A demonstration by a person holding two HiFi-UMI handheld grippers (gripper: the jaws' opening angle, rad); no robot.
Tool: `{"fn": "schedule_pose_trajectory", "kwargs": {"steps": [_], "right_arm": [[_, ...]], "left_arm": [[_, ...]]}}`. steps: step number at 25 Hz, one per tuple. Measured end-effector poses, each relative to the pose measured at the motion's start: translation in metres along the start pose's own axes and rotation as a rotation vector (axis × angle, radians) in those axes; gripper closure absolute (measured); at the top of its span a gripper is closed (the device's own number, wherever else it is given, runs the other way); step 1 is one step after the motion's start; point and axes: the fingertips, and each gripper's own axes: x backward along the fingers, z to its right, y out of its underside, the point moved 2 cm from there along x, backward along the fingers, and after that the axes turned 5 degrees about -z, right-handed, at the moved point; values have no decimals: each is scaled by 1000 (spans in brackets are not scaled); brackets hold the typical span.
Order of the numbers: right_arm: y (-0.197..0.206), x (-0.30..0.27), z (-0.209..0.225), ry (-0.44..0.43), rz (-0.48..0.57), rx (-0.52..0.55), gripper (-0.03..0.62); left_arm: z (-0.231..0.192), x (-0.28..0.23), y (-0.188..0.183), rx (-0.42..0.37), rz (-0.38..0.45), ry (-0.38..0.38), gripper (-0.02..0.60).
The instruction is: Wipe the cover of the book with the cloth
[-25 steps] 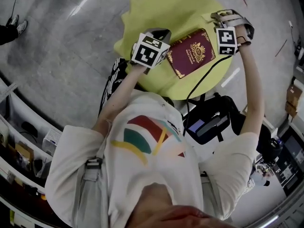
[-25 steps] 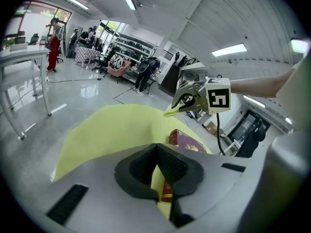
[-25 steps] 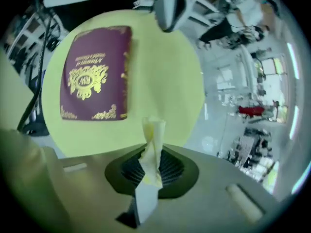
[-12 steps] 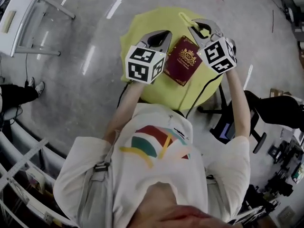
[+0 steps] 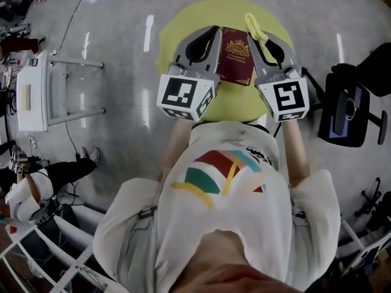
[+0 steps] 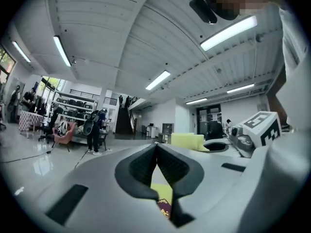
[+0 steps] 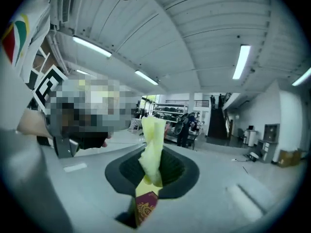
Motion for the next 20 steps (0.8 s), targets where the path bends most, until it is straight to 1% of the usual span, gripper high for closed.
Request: {"fn": "schedule_pose_trajectory", "kwargs": {"steps": [2,4,6,9,10,11,14,20], "right_arm": [[5,18,-7,53,49,-39,565],[6,31,-15,86,87,-36,565],[11,36,-23,102,89,-36,565],[20,38,-29,109,70,-112,565],[20,39,-29,110,72,-122,565],[20,39,-30,113,67,-109,565],[19,39,-31,130,51,-34,565],[14,41,-32,147,81,-51,565]], "left_arm": [[8,3,-1,-23,17,16,566],[13,5,-4,-38,34,23,566],[16,7,-6,-71,43,15,566],[19,9,-8,-133,47,-6,566],[21,10,-10,-139,52,-6,566],[22,11,-12,-139,57,-4,566],[23,12,-12,-135,62,-1,566],[23,14,-10,-131,60,4,566]]}}
